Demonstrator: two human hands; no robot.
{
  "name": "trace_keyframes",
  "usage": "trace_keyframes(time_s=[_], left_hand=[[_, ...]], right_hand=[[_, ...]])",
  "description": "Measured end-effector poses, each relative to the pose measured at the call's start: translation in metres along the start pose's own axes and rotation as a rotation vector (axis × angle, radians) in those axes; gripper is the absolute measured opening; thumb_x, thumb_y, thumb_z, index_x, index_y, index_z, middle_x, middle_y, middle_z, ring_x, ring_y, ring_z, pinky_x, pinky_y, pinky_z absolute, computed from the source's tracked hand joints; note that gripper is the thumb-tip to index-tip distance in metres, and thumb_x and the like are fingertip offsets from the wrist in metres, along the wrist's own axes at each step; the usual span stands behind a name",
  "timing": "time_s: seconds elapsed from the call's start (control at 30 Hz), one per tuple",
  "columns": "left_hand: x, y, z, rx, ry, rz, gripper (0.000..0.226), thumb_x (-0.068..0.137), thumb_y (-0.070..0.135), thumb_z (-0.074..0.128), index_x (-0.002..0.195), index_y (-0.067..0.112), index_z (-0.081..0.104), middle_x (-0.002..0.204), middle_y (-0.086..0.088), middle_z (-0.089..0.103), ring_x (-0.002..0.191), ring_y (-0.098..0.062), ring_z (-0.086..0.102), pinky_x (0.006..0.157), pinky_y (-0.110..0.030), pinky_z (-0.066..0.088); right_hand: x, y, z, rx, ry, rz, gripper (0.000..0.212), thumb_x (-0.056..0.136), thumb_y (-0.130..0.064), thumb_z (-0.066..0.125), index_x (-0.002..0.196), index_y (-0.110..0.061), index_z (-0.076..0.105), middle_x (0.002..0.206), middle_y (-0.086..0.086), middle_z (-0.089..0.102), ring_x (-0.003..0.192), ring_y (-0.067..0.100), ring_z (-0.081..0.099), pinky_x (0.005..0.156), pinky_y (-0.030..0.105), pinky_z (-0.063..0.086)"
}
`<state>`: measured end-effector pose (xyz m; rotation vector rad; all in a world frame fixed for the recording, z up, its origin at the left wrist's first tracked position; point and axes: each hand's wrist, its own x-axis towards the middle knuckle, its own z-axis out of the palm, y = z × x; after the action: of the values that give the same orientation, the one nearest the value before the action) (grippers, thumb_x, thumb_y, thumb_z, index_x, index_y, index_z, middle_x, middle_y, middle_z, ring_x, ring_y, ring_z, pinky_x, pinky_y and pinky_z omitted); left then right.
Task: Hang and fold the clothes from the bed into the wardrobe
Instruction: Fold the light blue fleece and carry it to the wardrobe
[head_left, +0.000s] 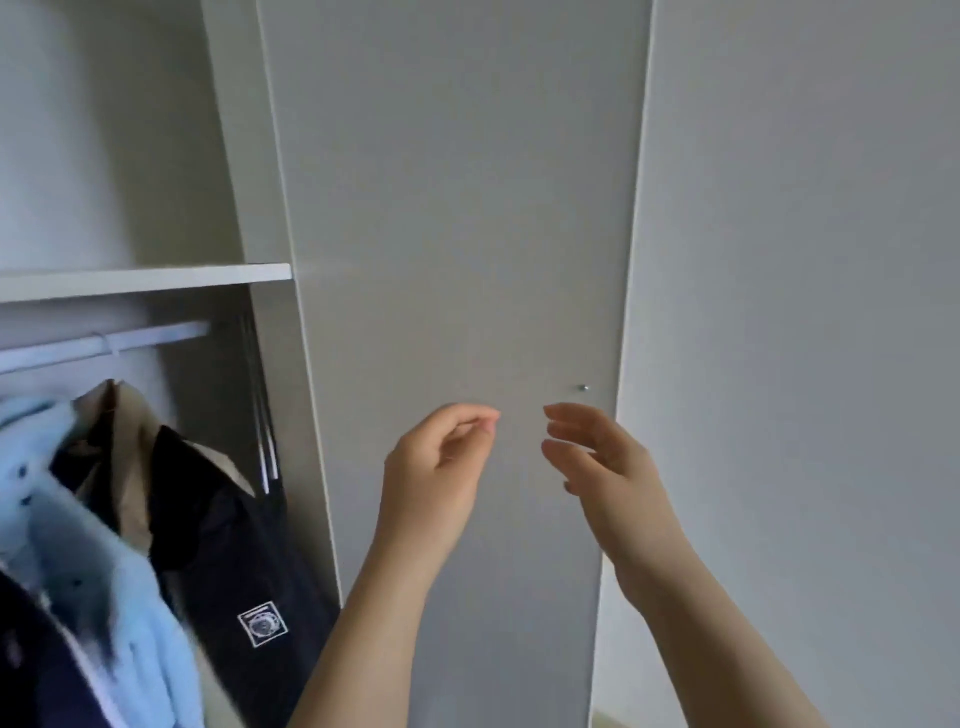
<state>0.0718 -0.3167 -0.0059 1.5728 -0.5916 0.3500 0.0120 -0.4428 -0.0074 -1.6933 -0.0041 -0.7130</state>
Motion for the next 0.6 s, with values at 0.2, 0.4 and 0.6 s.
trace_keyframes(time_s=[0.2,0.4,0.6], left_hand=[[-0.031,-0.003,0.137,-0.133,-0.291,-0.129,0.018,0.088,0.025,0.057,0.079,0.035,0.068,0.086,0.015,0.07,0.089,-0.005,0.065,0.082,-0.028,0.05],[-0.07,-0.01,0.255,-0.228,-0.59,-0.26,0.015,0.09,0.029,0.055,0.083,0.032,0.068,0.081,0.016,0.069,0.084,-0.003,0.065,0.083,-0.03,0.052],[-0.117,-0.01,0.36,-0.295,-0.913,-0.337,0.017,0.091,0.02,0.053,0.082,0.025,0.067,0.08,0.006,0.069,0.086,-0.012,0.065,0.082,-0.034,0.05]], right_hand=[[-0.033,0.033,-0.122,-0.069,0.26,0.159,0.025,0.086,-0.016,0.056,0.091,-0.04,0.061,0.103,-0.011,0.064,0.095,0.005,0.06,0.072,0.023,0.044],[-0.082,0.068,-0.222,-0.144,0.581,0.318,0.024,0.088,-0.014,0.055,0.09,-0.038,0.059,0.097,-0.01,0.064,0.094,0.011,0.06,0.075,0.027,0.045],[-0.138,0.09,-0.306,-0.232,0.89,0.468,0.022,0.087,-0.016,0.057,0.089,-0.038,0.06,0.09,-0.013,0.066,0.087,0.009,0.061,0.076,0.027,0.046]])
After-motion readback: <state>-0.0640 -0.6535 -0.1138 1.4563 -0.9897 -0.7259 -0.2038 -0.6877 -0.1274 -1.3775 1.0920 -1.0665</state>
